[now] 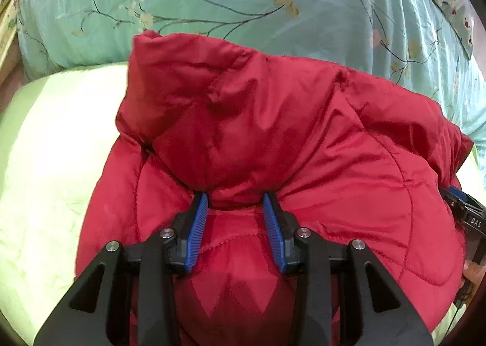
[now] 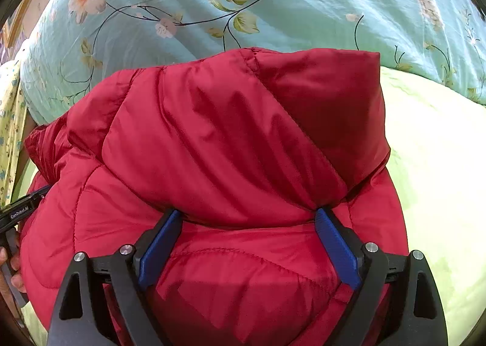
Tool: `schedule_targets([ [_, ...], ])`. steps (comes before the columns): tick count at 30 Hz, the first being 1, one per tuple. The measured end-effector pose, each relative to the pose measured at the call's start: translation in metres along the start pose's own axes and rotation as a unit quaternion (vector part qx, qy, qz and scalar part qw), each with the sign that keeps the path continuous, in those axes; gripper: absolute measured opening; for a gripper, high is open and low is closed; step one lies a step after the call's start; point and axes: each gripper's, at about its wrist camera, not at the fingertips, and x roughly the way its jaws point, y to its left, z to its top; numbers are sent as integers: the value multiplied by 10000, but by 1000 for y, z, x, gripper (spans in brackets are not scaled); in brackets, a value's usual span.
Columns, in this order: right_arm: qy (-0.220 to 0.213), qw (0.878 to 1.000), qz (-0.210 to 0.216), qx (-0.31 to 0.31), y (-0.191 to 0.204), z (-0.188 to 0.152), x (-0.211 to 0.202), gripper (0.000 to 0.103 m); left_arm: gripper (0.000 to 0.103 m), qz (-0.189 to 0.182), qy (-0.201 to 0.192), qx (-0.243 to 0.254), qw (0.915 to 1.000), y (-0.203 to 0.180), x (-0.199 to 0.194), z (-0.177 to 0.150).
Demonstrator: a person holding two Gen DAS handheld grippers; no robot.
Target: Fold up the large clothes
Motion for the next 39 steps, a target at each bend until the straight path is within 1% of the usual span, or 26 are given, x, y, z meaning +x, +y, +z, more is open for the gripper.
schedule_targets([
  [1, 10, 10000, -3, -20, 2, 0, -1, 91, 37, 17, -2, 0, 10000, -9, -5, 1],
  [6, 19, 10000, -10, -45, 6, 3, -3, 92, 40, -89, -158, -58, 9998, -11, -52, -12],
  [8, 12, 10000, -43, -39, 7, 5, -4, 92, 42, -151, -216, -91, 9996, -3, -65, -17],
  [11, -18, 9999, -127, -61, 17, 10, -19, 92, 44, -187, -268, -142, 9994, 13, -86, -31],
  [13, -47, 9998, -48, -177, 28, 12, -33, 92, 46, -239, -258, -239, 9991, 27, -99, -40],
  [15, -228, 9991, 147, -319, 39, 16, -57, 92, 50, -317, -279, -376, 9984, 36, -107, -45],
  [17, -381, 9978, 381, -378, 45, 16, -77, 92, 57, -399, -289, -530, 9974, 50, -113, -56],
  [20, -471, 9969, 568, -289, 46, 13, -102, 93, 60, -517, -254, -684, 9960, 56, -110, -59],
  [22, -491, 9965, 626, -276, 43, 9, -110, 93, 60, -545, -218, -748, 9955, 60, -110, -61],
  [26, -432, 9977, 423, -305, 34, -8, -119, 93, 62, -626, -161, -822, 9945, 70, -109, -67],
  [30, -412, 9985, 348, -118, 19, -23, -127, 93, 65, -681, -148, -813, 9943, 77, -110, -69],
  [32, -402, 9986, 335, -41, 14, -29, -128, 93, 67, -701, -147, -831, 9940, 81, -110, -68],
  [37, -261, 9994, 167, 146, -3, -38, -118, 93, 68, -747, -117, -957, 9925, 95, -106, -68],
  [39, -240, 9991, 221, 285, -10, -38, -114, 93, 68, -740, -98, -983, 9924, 100, -103, -68],
])
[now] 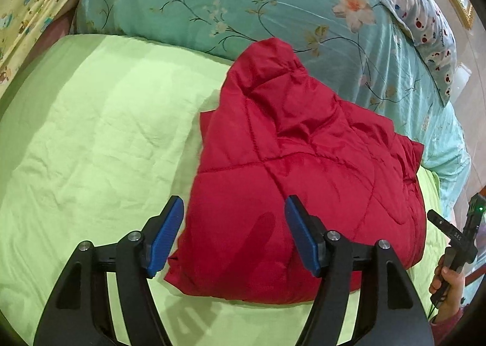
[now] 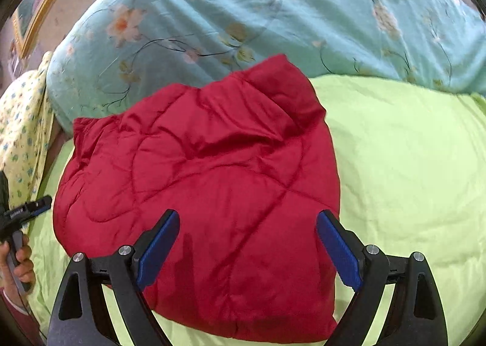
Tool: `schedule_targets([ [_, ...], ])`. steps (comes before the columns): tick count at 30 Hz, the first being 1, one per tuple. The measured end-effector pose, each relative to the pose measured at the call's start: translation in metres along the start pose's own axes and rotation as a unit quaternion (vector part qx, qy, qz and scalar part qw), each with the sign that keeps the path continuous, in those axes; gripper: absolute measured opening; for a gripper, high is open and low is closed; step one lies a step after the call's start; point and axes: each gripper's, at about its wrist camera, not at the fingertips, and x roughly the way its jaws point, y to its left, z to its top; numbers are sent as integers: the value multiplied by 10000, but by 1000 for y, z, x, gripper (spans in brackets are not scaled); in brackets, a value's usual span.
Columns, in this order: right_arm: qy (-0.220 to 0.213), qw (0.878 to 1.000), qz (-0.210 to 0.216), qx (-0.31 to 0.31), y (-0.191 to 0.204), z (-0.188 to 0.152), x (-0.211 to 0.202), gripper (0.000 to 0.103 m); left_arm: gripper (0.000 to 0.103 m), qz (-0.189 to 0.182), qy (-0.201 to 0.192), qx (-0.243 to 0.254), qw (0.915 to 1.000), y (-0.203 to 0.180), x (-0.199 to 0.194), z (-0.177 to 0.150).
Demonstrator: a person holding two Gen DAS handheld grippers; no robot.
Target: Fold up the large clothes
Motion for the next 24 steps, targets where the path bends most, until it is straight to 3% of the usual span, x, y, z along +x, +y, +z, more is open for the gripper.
schedule_targets([
  [13, 152, 9973, -26, 716, -47, -4, 14, 93, 72, -358, 159, -357, 9986, 19, 22, 1],
  [24, 328, 9958, 179, 830, -55, -5, 28, 96, 80, -582, 209, -375, 9974, 16, 38, 6],
])
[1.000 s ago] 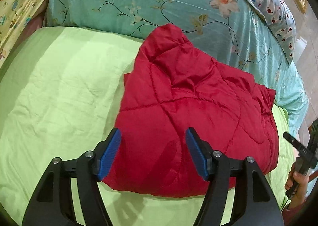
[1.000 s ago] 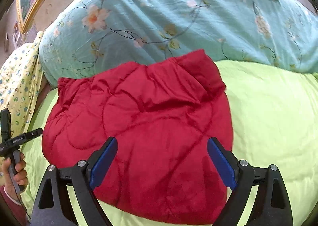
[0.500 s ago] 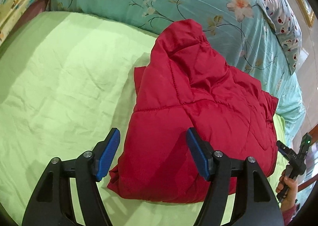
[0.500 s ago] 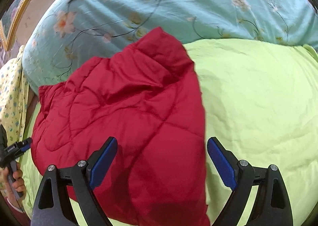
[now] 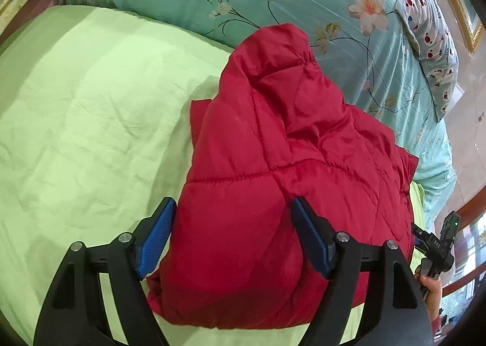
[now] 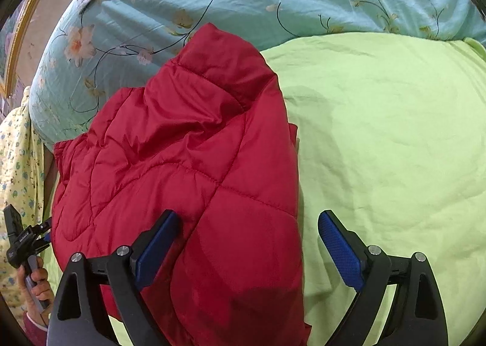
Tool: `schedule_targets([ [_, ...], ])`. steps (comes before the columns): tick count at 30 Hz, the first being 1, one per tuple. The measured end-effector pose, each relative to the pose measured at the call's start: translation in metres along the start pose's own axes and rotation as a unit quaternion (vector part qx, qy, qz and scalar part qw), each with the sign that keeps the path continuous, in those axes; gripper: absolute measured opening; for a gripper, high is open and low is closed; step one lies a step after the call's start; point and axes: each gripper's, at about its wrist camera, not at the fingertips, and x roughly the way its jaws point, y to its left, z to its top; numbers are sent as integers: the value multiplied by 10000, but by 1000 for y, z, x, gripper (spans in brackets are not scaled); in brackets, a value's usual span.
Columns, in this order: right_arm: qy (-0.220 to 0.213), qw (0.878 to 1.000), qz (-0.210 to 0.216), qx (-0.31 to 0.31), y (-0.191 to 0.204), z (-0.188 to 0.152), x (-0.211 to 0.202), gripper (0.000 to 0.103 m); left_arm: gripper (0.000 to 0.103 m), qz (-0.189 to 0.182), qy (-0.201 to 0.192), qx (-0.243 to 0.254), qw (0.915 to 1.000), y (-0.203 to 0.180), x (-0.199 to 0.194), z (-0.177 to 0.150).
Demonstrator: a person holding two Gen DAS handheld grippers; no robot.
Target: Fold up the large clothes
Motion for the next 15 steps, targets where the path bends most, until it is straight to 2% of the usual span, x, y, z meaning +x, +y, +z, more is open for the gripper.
schedule_targets([
  [6, 63, 9995, 244, 181, -6, 1, 7, 97, 87, -385, 150, -245, 9988, 9, 17, 4],
  [12, 359, 9928, 922, 682, -19, 2, 26, 100, 95, -1056, 374, -759, 9908, 27, 39, 5],
  [14, 505, 9881, 1119, 923, -25, 1, 35, 101, 103, -1106, 406, -853, 9894, 32, 44, 4],
  [15, 556, 9858, 1205, 1027, -27, 0, 37, 102, 103, -1140, 420, -900, 9885, 33, 48, 4],
])
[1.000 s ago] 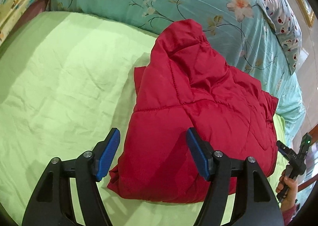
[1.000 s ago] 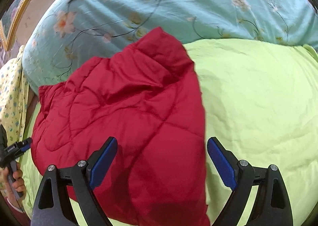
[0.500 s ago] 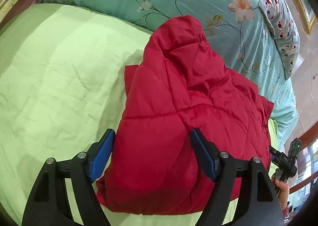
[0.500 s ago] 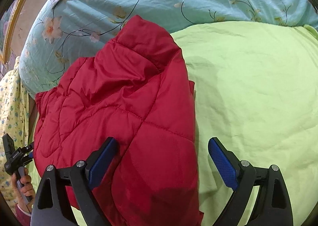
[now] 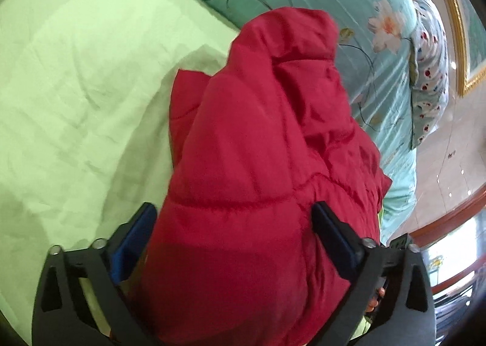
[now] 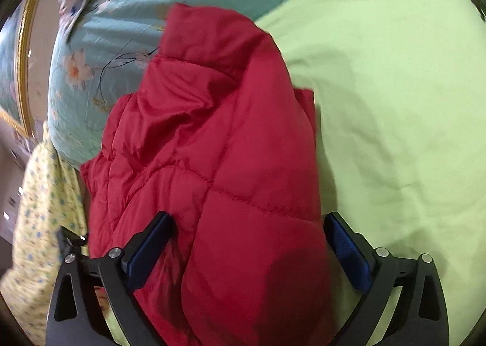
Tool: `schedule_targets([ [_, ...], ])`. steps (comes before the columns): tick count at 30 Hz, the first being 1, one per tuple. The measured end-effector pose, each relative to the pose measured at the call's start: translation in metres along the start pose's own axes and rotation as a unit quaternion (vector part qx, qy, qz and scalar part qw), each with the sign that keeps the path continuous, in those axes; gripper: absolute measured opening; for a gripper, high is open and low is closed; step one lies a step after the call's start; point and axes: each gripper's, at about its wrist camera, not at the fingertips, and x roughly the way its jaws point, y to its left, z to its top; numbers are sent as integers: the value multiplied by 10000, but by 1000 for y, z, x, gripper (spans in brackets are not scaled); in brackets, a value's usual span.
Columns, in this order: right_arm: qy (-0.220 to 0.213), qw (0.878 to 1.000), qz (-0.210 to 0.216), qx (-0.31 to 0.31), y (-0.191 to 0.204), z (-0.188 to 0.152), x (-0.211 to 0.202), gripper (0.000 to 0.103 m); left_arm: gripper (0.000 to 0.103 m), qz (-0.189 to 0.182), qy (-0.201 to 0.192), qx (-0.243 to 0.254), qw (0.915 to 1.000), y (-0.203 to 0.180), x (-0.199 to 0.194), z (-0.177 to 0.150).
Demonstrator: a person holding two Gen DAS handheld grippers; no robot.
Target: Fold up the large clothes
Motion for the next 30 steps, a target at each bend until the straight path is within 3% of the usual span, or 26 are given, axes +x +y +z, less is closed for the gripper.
schedule_targets([
  [7, 179, 9994, 266, 96, -1, -1, 14, 103, 103, -316, 243, -219, 9990, 3, 15, 5],
  [11, 184, 9994, 307, 18, 7, -2, 18, 103, 103, -299, 220, -43, 9993, -3, 16, 5],
  [14, 205, 9992, 354, -40, 13, -2, 23, 99, 93, -284, 160, 45, 9995, -7, 14, 3],
  [17, 213, 9989, 396, -108, 18, -3, 26, 89, 76, -296, 116, 100, 9994, -12, 10, 2],
  [20, 216, 9987, 455, -114, 22, -4, 22, 66, 62, -207, 5, 309, 9993, -27, -1, -1],
  [22, 210, 9985, 487, -160, 27, -5, 16, 51, 57, -188, -48, 366, 9991, -34, -7, -4],
  [30, 212, 9982, 458, -335, 44, -39, -29, 43, 51, -324, -51, 685, 9971, -55, -65, -43],
])
